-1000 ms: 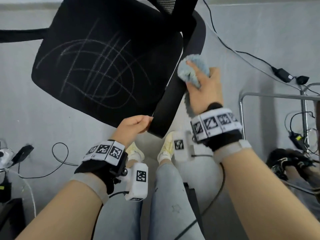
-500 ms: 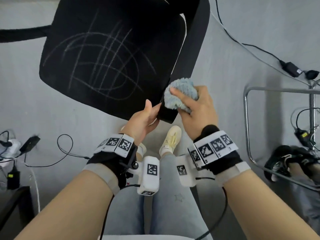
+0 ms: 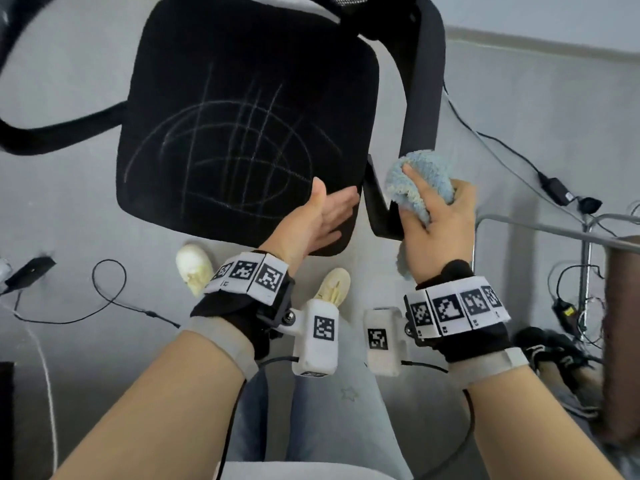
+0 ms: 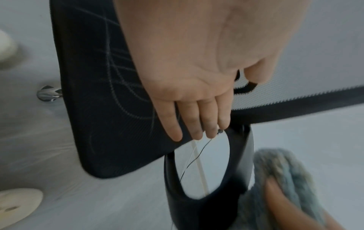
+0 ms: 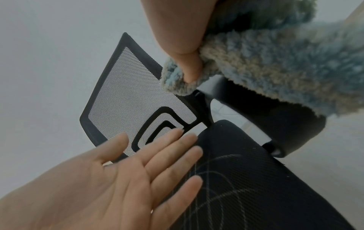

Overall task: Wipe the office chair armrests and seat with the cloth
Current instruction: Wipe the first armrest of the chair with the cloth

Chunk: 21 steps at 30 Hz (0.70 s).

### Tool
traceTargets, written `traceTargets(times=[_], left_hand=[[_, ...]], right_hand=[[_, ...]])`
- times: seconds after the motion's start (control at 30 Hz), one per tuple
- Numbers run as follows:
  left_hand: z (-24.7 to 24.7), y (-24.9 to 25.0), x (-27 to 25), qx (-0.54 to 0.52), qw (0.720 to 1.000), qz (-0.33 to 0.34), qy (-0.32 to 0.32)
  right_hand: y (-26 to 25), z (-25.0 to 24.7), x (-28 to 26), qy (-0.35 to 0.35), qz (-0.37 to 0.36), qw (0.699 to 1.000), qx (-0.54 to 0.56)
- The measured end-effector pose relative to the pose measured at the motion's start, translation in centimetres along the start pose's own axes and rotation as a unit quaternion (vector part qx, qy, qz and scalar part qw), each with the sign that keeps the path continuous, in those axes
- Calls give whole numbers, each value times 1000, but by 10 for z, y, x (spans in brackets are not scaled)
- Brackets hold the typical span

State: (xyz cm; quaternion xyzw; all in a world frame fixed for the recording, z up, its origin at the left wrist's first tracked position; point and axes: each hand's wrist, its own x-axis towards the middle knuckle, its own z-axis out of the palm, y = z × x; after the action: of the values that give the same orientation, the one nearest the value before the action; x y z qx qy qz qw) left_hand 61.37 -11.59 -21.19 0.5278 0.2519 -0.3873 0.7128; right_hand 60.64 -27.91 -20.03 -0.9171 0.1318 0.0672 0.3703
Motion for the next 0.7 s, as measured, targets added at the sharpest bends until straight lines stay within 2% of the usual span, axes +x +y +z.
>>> traceTargets(times=[0.1, 0.2, 0.37, 0.5, 0.57, 0.7], left_hand=[[-40, 20, -9, 25, 999, 41, -7], [-89, 37, -13, 36, 996, 77, 26], [-186, 74, -41, 87, 988, 124, 28], [-263, 111, -70, 114, 976, 176, 58], [-301, 128, -79, 102, 970, 205, 86], [-374, 139, -76, 41, 952, 227, 203]], right_hand=[[-31, 13, 3, 19, -14, 1000, 13], [-73, 45, 4, 7, -19, 999, 26], [-151, 123, 1, -24, 9, 999, 33], [-214, 188, -6, -47, 12, 998, 35], [-245, 217, -7, -68, 7, 997, 44], [-288, 263, -1, -110, -19, 992, 68]])
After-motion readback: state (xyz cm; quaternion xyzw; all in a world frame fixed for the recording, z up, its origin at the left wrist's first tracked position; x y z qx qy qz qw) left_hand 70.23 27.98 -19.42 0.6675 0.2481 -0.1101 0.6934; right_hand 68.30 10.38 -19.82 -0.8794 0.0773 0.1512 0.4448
